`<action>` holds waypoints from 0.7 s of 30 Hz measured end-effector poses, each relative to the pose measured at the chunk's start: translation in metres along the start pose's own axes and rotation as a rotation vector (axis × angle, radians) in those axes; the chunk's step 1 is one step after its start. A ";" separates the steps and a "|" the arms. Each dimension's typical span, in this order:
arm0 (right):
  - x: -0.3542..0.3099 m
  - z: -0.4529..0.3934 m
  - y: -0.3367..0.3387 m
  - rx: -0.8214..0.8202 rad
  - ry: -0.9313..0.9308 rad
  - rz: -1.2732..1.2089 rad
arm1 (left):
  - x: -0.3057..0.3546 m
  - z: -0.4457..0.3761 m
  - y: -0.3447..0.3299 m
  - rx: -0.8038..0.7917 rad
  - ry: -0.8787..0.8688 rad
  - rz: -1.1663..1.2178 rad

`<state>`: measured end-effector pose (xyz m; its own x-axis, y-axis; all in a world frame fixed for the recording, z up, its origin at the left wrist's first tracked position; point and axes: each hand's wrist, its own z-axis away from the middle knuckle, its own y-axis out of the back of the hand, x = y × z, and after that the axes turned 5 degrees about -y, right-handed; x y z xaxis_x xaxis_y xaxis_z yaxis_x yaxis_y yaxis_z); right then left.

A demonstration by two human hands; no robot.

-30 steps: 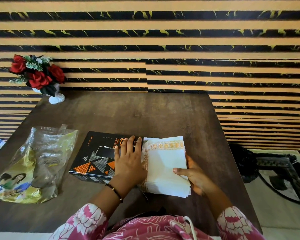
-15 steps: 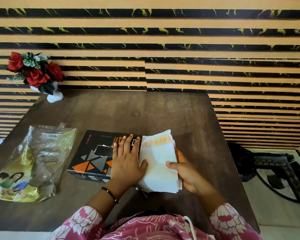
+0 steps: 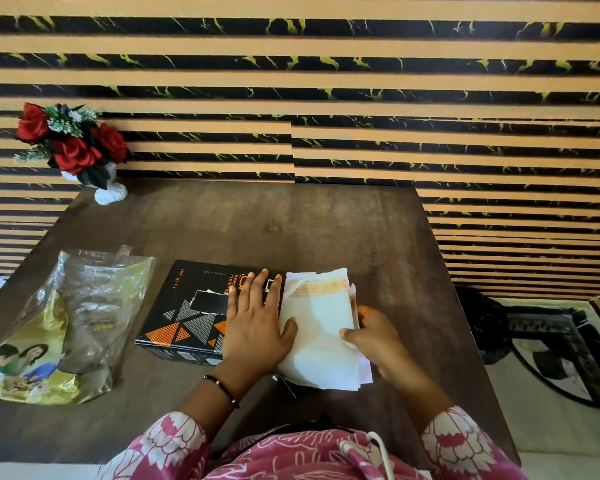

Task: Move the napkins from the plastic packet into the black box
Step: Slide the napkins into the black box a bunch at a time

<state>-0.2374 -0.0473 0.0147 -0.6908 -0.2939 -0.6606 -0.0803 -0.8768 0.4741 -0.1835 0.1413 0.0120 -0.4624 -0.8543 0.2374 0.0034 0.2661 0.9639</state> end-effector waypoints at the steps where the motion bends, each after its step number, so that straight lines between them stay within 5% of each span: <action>1: -0.004 0.002 -0.003 0.020 0.028 0.047 | 0.000 0.000 -0.001 0.001 -0.003 -0.007; 5: -0.011 0.003 -0.010 -0.060 0.034 -0.081 | -0.001 -0.001 -0.001 -0.012 -0.005 -0.024; 12: 0.004 -0.007 0.002 -0.259 -0.327 -0.593 | -0.002 0.002 0.000 -0.016 0.003 -0.009; 21: -0.012 -0.008 0.007 -0.409 -0.277 -0.944 | 0.000 0.001 0.001 -0.013 -0.003 -0.005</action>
<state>-0.2242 -0.0531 0.0218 -0.6185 0.6232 -0.4786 -0.4570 -0.7808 -0.4261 -0.1843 0.1423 0.0130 -0.4648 -0.8544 0.2322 0.0128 0.2557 0.9667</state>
